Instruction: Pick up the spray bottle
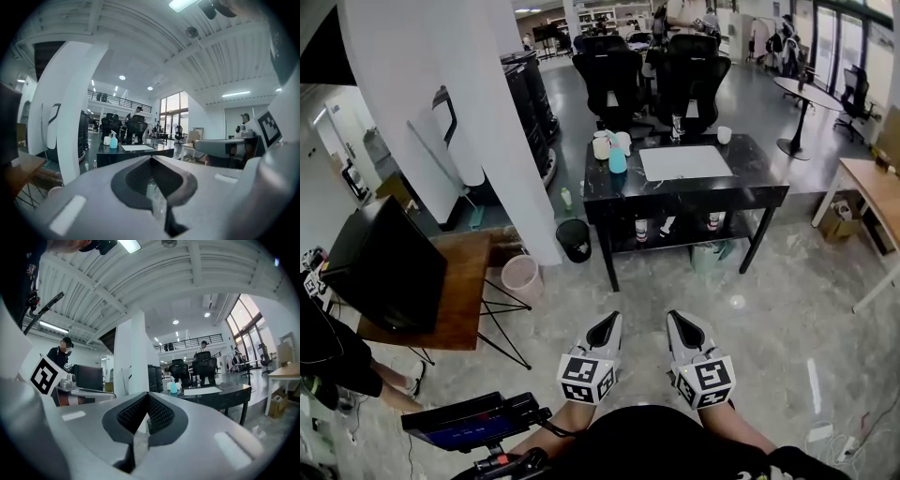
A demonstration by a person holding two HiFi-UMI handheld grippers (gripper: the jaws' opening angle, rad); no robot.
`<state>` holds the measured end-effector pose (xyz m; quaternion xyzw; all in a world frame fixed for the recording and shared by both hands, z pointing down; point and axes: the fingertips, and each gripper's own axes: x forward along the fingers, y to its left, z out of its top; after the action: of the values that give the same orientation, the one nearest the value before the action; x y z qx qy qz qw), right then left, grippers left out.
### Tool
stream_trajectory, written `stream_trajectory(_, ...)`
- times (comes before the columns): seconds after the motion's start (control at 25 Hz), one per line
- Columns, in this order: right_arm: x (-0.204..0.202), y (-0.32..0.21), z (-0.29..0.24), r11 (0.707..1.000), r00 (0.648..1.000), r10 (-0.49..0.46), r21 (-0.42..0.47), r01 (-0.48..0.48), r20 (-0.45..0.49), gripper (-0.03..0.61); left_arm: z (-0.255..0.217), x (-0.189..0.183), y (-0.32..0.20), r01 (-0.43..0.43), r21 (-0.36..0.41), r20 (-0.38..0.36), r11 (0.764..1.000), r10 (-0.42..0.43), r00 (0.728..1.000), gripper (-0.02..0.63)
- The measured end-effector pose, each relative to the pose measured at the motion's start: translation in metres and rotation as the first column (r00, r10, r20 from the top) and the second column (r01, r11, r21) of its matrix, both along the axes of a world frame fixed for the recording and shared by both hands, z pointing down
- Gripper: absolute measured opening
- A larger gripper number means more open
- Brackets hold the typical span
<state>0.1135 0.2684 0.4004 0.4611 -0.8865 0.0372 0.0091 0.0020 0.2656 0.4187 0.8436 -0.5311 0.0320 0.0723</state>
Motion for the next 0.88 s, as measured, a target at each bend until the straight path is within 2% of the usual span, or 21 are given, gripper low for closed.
stream_trajectory(0.16,0.006,0.002,-0.004,1.0,1.0,-0.013,0.0,0.013,-0.009,0.025,-0.003,0.009,-0.002,-0.002,-0.004,-0.005,1.0,0.002,1.0,0.0)
stream_trajectory(0.64,0.058,-0.031,0.019,0.997,0.997,-0.075,-0.025,0.074,-0.011,0.025,0.013,0.073,-0.025,0.027,-0.003,0.01,1.0,-0.027,1.0,0.0)
stream_trajectory(0.88,0.054,-0.07,0.036,0.995,0.996,-0.085,-0.05,0.085,-0.003,0.025,0.028,0.061,-0.06,0.058,-0.038,0.005,0.998,-0.058,0.998,0.0)
